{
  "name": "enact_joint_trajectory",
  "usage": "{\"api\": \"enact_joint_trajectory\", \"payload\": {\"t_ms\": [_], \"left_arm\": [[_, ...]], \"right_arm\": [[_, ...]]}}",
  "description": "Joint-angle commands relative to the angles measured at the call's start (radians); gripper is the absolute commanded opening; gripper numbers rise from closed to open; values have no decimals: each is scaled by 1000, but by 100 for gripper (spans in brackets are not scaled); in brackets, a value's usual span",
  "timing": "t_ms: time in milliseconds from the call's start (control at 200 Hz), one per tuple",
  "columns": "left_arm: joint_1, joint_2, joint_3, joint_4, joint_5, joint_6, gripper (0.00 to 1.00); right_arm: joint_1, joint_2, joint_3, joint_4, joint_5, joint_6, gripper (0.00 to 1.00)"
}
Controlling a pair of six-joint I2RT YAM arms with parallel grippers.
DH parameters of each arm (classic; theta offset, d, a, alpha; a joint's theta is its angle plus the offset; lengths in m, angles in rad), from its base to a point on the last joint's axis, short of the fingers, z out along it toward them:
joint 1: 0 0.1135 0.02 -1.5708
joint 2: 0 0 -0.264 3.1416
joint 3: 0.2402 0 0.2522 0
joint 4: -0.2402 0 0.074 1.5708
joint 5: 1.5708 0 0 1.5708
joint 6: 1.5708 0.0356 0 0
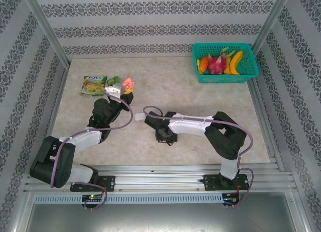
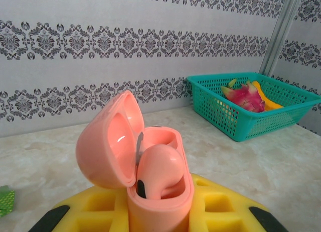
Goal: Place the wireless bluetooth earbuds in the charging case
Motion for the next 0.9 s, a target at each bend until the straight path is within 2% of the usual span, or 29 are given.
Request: {"api": "enact_joint_trajectory", "payload": {"t_ms": [0, 555, 894], "left_arm": [[13, -15, 17, 43, 18, -11, 0], [14, -33, 30, 1, 34, -6, 0], [14, -79, 53, -85, 110, 27, 0]], "right_arm": [[-14, -30, -21, -4, 14, -41, 26], [-31, -153, -76, 45, 54, -71, 26], [-89, -319, -83, 110, 116, -188, 27]]}}
